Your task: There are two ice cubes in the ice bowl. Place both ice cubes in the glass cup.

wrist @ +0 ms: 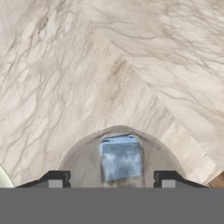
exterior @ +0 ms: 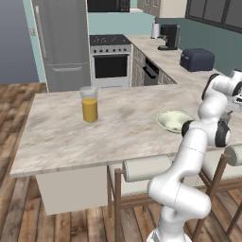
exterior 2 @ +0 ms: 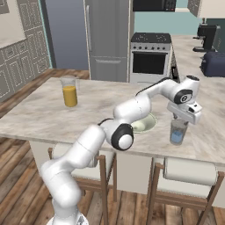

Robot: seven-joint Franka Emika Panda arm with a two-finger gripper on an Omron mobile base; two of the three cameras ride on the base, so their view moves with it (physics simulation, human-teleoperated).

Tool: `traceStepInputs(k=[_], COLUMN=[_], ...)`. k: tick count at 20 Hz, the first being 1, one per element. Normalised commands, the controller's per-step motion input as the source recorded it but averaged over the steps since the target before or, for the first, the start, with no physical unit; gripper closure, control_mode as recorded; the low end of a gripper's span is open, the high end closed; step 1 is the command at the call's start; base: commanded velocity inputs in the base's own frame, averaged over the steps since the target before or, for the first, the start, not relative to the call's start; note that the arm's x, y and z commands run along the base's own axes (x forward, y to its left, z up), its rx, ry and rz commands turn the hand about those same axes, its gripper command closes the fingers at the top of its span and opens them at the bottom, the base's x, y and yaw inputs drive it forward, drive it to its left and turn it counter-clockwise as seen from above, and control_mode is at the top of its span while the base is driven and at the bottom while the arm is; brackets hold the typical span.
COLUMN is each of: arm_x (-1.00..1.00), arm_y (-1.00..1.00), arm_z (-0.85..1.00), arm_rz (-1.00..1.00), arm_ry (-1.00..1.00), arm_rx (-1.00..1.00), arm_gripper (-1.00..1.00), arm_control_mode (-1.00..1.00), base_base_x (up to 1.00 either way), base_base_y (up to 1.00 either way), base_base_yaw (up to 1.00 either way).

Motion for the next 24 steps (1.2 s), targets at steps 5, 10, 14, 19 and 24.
traceStepInputs(k=[5,10,14,19,24], arm_x=[-0.01,-0.91,-1.0,-1.0,-1.0], arm_y=[0.0,0.64,1.0,1.0,1.0], arm_z=[0.0,0.09,0.0,-0.33,-0.99], arm_rz=[0.0,0.01,0.01,0.03,0.06], arm_ry=[0.0,-0.15,-0.19,-0.09,-0.1], arm_rx=[0.0,0.02,0.0,0.0,-0.05], arm_gripper=[-1.0,-1.0,-1.0,-1.0,-1.0], arm_control_mode=[-1.0,-1.0,-1.0,-1.0,-1.0], base_base_x=[0.0,0.0,0.0,0.0,0.0], base_base_y=[0.0,0.0,0.0,0.0,0.0], base_base_yaw=[0.0,0.0,0.0,0.0,0.0])
